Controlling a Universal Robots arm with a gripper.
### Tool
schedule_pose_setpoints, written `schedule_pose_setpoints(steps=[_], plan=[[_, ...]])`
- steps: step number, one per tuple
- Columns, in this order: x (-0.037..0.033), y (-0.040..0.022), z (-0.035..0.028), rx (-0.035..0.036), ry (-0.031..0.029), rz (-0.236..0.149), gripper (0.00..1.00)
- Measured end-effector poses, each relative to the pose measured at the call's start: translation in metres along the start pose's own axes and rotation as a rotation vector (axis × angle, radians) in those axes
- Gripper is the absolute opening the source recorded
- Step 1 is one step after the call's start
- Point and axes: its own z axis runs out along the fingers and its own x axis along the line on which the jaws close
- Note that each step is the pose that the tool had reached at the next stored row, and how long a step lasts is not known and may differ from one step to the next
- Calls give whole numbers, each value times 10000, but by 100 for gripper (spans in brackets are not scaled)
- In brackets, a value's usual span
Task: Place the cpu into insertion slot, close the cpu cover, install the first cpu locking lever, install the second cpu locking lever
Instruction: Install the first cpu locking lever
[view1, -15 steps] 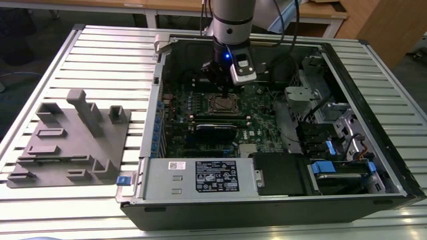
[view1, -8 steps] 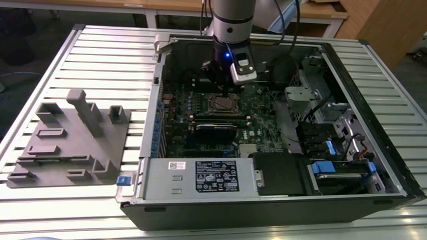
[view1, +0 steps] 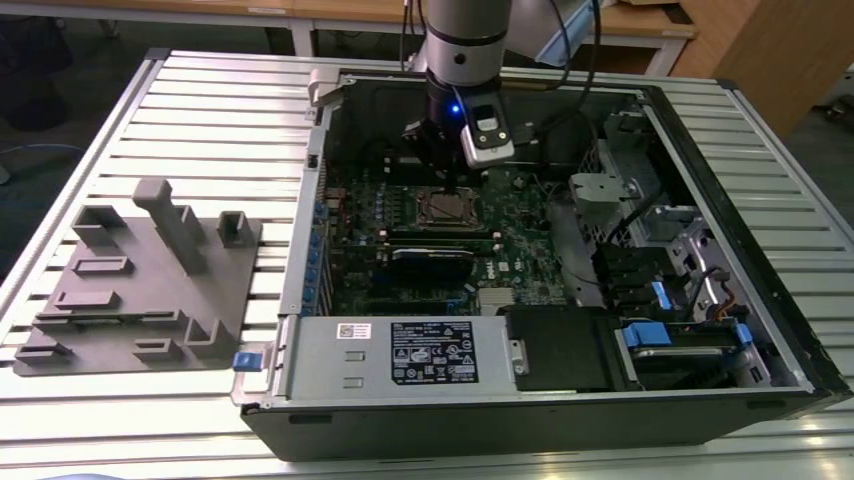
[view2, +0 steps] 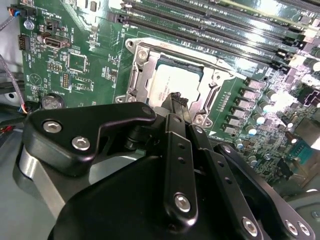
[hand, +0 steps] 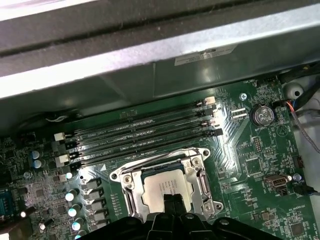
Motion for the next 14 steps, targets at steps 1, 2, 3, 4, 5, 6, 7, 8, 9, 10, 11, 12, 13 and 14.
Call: schedule_pose_setpoints(steps=[1,2,3,4,5,6,7,8,9,10,11,12,13,14], plan=[[-1,-4,0,0,-1,1,11],[-3,-11,0,0,-1,2,11],[-4,-16,0,-1,-1,1,11],[-5,-20,0,-1,-1,2,11],[-5,-21,0,-1,-1,3,11],[-6,-24,0,0,-1,2,11],[-7,-26,0,0,-1,2,11],[-7,-26,0,1,-1,2,11],[-7,-27,-2,0,-1,2,11],[-7,-27,-5,2,0,2,11],[-7,-26,-8,2,0,2,11],[-7,-26,-10,-1,-1,2,11],[-7,-26,-11,-2,-1,2,11],[-7,-25,-13,-2,-1,2,11]])
